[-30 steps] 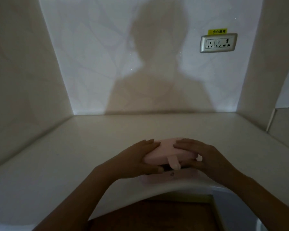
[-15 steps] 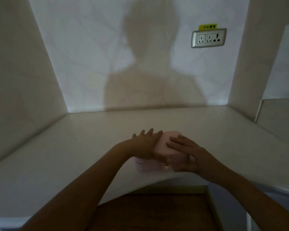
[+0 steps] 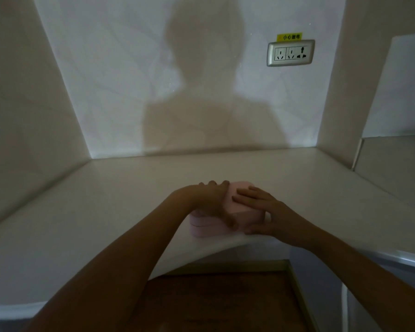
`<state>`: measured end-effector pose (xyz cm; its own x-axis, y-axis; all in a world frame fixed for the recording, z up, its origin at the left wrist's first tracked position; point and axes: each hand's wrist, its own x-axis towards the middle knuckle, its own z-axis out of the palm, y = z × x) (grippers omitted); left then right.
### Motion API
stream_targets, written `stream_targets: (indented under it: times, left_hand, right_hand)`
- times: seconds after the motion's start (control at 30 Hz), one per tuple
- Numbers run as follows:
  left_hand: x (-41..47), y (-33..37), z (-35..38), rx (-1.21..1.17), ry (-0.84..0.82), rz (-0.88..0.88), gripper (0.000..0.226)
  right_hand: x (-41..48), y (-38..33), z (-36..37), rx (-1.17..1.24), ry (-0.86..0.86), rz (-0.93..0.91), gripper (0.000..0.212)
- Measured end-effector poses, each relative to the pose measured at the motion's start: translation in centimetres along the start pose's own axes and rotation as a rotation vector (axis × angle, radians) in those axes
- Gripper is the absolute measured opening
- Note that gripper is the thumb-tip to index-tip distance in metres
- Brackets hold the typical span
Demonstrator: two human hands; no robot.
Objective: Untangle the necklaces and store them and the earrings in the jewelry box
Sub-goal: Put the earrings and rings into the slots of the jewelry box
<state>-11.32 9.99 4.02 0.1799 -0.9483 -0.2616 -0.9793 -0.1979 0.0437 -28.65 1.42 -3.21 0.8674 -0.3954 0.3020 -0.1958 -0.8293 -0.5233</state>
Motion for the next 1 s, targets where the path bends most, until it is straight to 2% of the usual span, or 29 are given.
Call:
stream_targets:
  times: [0.47,0.53,0.67,0.9,1.0]
  left_hand:
    - [0.1,0.0,1.0,0.058,0.071,0.024,0.121]
    - [0.0,0.0,1.4,0.078,0.090,0.028,0.116]
    - [0.2,-0.4,2.6,0.126,0.195,0.018,0.091]
    - [2.7,-4.8,1.7,0.093,0.233,-0.046,0.084]
    - [4.6,-6.7,1.6,0.030,0.266,-0.092,0.081]
  right_hand:
    - [0.5,0.3,-0.2,-0.016,-0.011,-0.002,0.073]
    - [0.6,0.2,-0.3,-0.014,-0.014,0.001,0.074]
    - [2.5,-0.1,0.0,-0.105,0.026,0.032,0.074]
    - [6.9,1.6,0.2,-0.173,-0.022,0.049,0.074]
    - [8.0,3.2,-0.6,-0.225,-0.077,0.233,0.075]
